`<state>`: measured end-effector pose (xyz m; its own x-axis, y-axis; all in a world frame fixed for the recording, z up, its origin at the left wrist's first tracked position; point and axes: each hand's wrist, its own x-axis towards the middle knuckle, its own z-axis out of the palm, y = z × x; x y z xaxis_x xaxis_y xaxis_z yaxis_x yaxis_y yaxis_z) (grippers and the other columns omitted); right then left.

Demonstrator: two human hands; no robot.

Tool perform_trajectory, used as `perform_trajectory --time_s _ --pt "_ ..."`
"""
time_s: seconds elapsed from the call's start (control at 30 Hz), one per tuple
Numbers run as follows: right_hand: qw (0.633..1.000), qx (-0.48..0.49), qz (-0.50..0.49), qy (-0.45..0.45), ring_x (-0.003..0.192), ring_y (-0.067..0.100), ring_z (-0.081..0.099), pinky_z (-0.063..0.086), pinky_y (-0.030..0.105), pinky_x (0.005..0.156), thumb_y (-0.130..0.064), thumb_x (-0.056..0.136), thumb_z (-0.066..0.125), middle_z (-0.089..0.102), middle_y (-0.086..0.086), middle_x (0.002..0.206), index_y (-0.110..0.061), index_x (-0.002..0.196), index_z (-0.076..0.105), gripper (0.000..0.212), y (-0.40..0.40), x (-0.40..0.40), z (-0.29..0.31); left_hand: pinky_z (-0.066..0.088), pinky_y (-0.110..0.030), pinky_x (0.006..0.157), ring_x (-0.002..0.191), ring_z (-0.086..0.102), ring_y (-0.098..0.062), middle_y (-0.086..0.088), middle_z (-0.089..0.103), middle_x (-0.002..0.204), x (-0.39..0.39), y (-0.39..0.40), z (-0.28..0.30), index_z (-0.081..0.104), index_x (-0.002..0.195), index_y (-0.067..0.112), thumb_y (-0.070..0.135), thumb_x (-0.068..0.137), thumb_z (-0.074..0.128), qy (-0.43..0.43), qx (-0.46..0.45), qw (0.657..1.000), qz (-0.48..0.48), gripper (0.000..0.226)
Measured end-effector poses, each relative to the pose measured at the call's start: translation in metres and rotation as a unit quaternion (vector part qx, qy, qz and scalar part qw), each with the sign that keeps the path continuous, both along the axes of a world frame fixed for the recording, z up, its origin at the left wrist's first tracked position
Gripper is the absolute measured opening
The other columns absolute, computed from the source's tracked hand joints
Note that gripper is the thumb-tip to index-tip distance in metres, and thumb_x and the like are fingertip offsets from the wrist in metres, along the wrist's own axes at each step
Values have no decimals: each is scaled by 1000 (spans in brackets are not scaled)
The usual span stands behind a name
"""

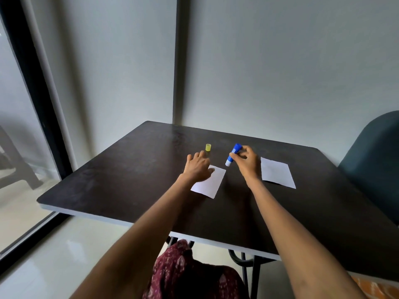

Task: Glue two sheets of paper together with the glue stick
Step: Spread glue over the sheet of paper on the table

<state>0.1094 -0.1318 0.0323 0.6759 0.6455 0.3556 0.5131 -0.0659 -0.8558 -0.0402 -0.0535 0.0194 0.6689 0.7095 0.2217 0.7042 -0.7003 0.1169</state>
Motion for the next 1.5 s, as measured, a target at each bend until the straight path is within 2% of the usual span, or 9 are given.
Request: perform_trajectory --time_s 0.1,0.17,0.27,0.37,0.53,0.7,0.87,1.27,1.5 --pt "1000 -9 6 -10 77 15 63 47 31 69 -25 77 73 73 1 89 -17 96 62 24 6 0 -4 15 -46 117 142 25 -28 2 32 150 -1 8 0 42 139 25 29 96 44 93 -126 984 -80 43" --pt "1000 -9 6 -9 76 16 64 48 33 70 -24 75 74 74 2 89 -19 93 62 22 11 3 -7 9 -51 119 147 12 -29 7 24 155 0 14 -1 32 144 28 30 96 42 135 -170 974 -71 49" --pt "1000 -6 -3 -3 80 21 67 50 36 70 -25 74 75 73 1 86 -19 91 62 23 19 6 -10 14 -49 117 142 26 -26 -2 32 150 8 16 -2 33 144 22 41 96 43 143 -104 982 -63 53" --pt "1000 -11 -2 -17 80 20 67 48 31 65 -26 74 76 72 -1 84 -22 88 60 22 30 6 -11 20 -47 109 134 34 -27 -8 39 142 15 14 -2 41 140 19 50 93 45 128 -59 988 -59 56" --pt "999 -26 -1 -48 80 21 68 52 33 68 -25 73 77 74 3 87 -17 92 63 25 45 3 -15 20 -46 107 132 35 -24 -5 42 137 14 18 -5 43 139 23 55 90 47 100 -77 990 -60 58" --pt "996 -54 2 -74 83 23 68 56 40 73 -27 73 77 74 3 89 -17 94 63 27 50 0 -16 19 -46 108 134 32 -22 -5 40 139 14 19 -4 45 138 26 49 93 44 106 -94 988 -58 50" --pt "993 -65 -9 -99 78 19 68 53 32 67 -30 71 77 74 -1 83 -22 88 63 23 44 0 -12 18 -46 108 134 31 -22 -5 40 139 13 18 -3 47 137 26 41 92 49 95 -105 988 -55 48" --pt "994 -68 7 -89 76 15 67 51 30 67 -30 71 77 73 -5 82 -25 87 61 23 22 -4 -14 20 -47 109 134 32 -22 -5 40 140 11 6 -4 46 138 25 45 93 44 92 -87 992 -17 49" --pt "995 -69 26 -74 81 20 68 56 40 74 -25 70 77 72 0 82 -23 87 61 23 7 -1 -14 19 -47 109 135 31 -22 -5 39 140 10 3 -5 46 138 24 46 94 42 95 -82 992 4 49"
